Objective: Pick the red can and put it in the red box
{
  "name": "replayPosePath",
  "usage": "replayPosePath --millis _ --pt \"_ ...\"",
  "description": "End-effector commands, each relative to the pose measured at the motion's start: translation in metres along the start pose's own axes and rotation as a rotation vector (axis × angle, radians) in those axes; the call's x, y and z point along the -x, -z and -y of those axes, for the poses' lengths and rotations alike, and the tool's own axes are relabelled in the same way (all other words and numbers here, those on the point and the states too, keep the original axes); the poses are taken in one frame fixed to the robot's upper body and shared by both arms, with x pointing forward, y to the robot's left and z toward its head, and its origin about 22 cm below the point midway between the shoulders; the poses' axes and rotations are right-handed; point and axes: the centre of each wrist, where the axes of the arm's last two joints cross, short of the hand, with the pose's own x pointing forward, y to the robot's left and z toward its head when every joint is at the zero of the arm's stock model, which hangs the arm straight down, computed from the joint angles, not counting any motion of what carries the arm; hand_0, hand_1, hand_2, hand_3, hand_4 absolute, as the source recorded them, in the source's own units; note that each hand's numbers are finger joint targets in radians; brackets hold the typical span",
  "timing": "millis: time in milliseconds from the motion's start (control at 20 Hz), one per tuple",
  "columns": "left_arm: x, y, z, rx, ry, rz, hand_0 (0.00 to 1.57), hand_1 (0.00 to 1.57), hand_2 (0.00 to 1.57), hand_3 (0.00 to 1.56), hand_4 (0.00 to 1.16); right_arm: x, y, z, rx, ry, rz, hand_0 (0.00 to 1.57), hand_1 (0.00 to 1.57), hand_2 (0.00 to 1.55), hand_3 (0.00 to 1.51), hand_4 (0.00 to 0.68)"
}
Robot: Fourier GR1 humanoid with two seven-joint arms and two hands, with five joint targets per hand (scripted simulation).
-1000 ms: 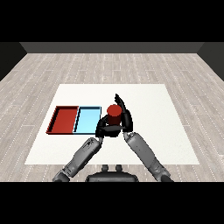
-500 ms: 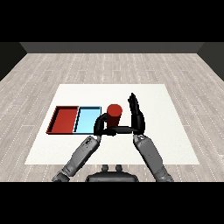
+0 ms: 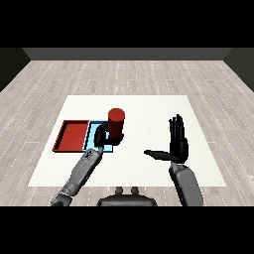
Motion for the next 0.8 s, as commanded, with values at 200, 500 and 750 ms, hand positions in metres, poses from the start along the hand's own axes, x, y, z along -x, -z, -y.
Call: replayPosePath --millis 200,500,750 --pt "0.002 0.012 -0.092 -0.168 0.195 -0.057 1.57 1.57 1.57 1.47 1.12 0.005 -0.025 0.053 0.078 -0.077 -0.059 0.00 0.00 0.00 0.00 0.000" --pt "0.005 0.017 -0.196 -0.330 0.404 -0.193 1.57 1.57 1.56 1.48 1.13 0.023 -0.038 0.054 0.096 -0.091 -0.070 0.00 0.00 0.00 0.00 0.000" --pt "0.002 0.029 -0.242 -0.423 0.554 -0.304 1.57 1.57 1.55 1.48 1.06 0.020 -0.024 0.065 0.097 -0.062 -0.120 0.00 0.00 0.00 0.00 0.000"
